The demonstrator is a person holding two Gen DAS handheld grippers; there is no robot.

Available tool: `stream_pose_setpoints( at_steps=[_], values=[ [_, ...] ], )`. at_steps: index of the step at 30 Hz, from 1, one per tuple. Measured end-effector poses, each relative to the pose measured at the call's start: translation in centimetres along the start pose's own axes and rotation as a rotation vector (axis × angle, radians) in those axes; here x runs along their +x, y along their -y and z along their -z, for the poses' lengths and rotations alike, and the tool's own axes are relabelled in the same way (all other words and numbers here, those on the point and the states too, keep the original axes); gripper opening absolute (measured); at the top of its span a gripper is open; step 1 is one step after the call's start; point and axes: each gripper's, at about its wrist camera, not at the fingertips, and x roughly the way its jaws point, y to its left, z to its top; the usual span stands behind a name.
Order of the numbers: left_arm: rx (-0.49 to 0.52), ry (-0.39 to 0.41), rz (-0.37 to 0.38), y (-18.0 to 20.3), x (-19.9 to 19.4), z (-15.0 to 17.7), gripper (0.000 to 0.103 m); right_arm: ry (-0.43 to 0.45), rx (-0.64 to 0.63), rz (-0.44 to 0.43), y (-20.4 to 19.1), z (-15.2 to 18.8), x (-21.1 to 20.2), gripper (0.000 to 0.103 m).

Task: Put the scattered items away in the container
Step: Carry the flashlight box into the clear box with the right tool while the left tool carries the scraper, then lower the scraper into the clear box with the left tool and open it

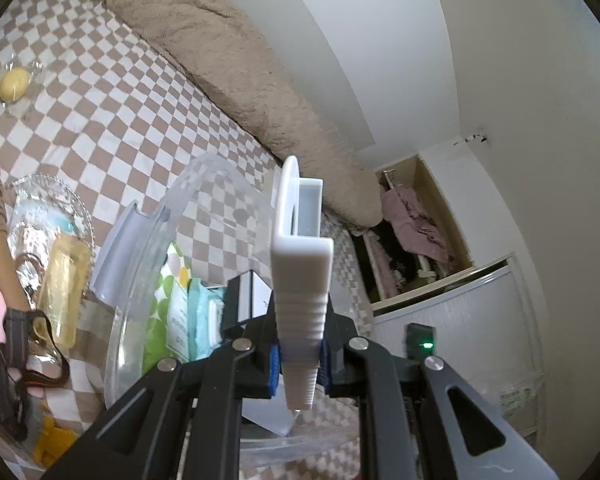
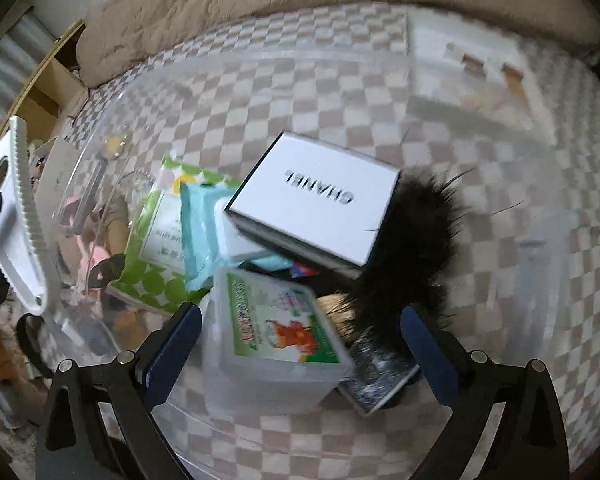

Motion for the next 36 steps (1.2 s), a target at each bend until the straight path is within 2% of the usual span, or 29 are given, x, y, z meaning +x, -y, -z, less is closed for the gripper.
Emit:
stream_pose_setpoints(
  at_steps=[5, 12, 19, 22, 23, 24, 26, 36],
  values=[
    [0.141, 0.017, -0.122, 1.2, 1.3, 0.9, 0.015, 0.018, -0.056, 0.006, -1.1, 0.3, -0.5, 0.1],
    [0.339, -0.054, -0.281, 2.1, 4.9, 3.1, 0.015, 0.016, -0.094, 0.02, -2.3, 1.3, -0.1, 0.1],
    [0.443, -0.123, -0.306, 2.2, 7.5, 5.2, 0.015, 0.03, -0.09, 0.004, -2.4, 1.7, -0.5, 0.1],
    [0.456, -0.153, -0.318, 1.9, 8.4, 5.5, 0.016, 0.032, -0.084, -0.005, -2.4, 1.9, -0.5, 0.1],
    [0.451, -0.163, -0.33, 1.7, 8.7, 5.6, 0.026, 0.034, -0.083, -0.006, -2.4, 1.9, -0.5, 0.1],
    [0.45, -0.167, -0.343, 1.6, 9.0, 5.7, 0.04, 0.036, -0.082, -0.007, -2.3, 2.0, -0.6, 0.1],
    [0.473, -0.147, -0.361, 2.0, 9.0, 5.8, 0.056, 0.04, -0.077, -0.01, -2.3, 2.1, -0.8, 0.1],
    [0.499, -0.114, -0.392, 3.0, 7.3, 5.1, 0.057, 0.082, -0.063, -0.028, -2.7, 2.5, -1.9, 0.1]
  ],
)
